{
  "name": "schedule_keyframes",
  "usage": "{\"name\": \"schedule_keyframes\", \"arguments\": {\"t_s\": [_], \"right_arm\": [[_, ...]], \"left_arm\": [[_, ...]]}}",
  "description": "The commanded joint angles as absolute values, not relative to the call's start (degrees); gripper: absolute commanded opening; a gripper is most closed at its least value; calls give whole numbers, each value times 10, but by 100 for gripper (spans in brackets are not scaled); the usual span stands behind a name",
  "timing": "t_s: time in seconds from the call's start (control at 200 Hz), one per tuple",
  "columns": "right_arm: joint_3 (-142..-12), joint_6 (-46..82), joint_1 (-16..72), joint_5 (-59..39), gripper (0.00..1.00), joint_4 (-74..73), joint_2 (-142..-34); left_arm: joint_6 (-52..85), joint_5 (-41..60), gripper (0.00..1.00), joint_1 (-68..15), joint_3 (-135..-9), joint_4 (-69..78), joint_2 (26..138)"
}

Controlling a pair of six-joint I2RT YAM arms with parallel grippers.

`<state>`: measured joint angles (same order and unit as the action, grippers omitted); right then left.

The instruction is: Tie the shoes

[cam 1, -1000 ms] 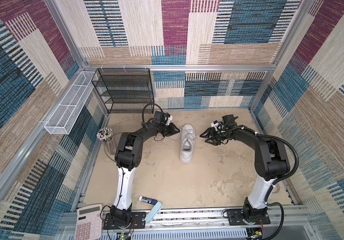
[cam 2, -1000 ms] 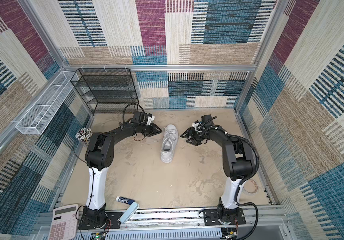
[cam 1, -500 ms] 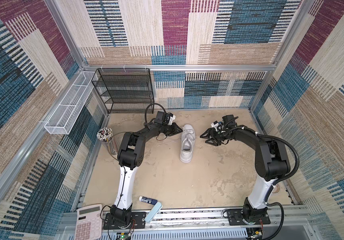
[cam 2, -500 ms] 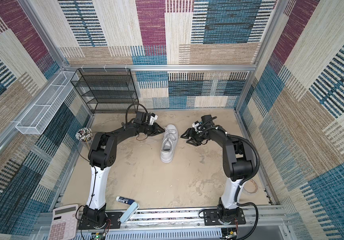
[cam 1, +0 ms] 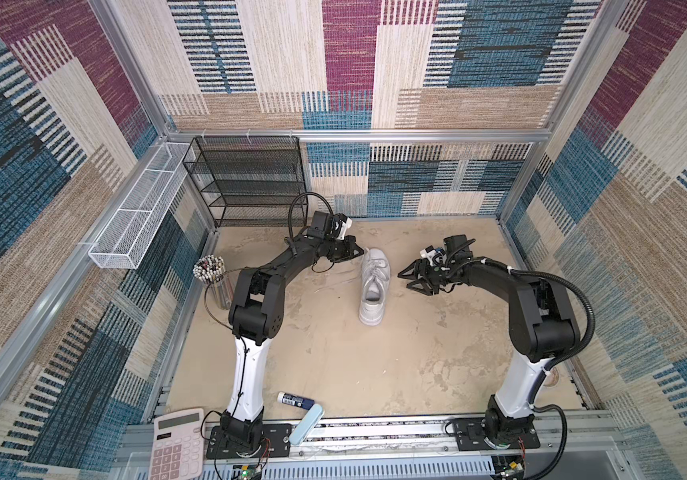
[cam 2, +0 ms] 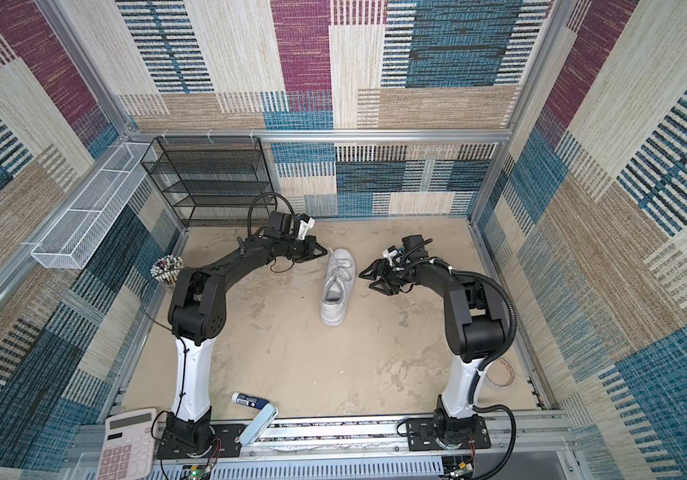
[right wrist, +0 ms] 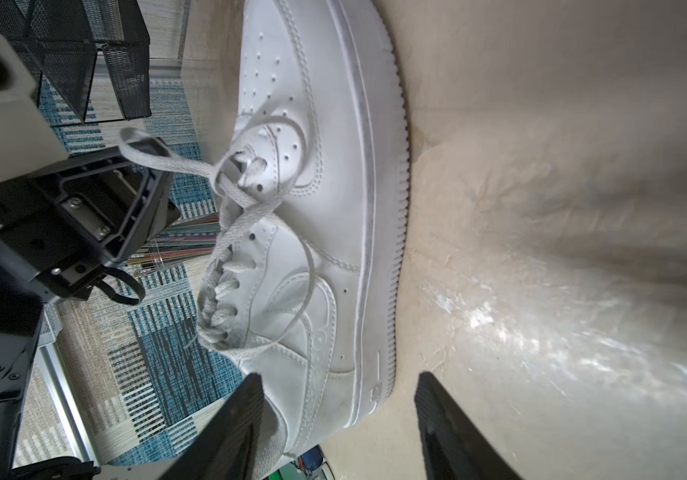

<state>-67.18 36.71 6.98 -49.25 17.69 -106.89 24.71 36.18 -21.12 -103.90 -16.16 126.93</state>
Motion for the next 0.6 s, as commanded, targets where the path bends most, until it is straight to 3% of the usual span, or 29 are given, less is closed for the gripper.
{"name": "schedule_keyframes", "arguments": {"t_s": [0.0,0.18,0.285,0.596], "right_arm": [[-655,410,69,-522,51,102,-1067],[-624,442,72,-535,19,44,-1067],[-615,456,74,-542,8,18,-1069],[-602,490,101,-560,2,-42,-1092]], "left_arm": [[165,337,0,-215,-1072,-258,1266],[113,302,0,-227,-1111,-322,1260],[90,291,0,-236,-1137,-360,1260],[77,293,0,-244,-1154,-395,1258]]}}
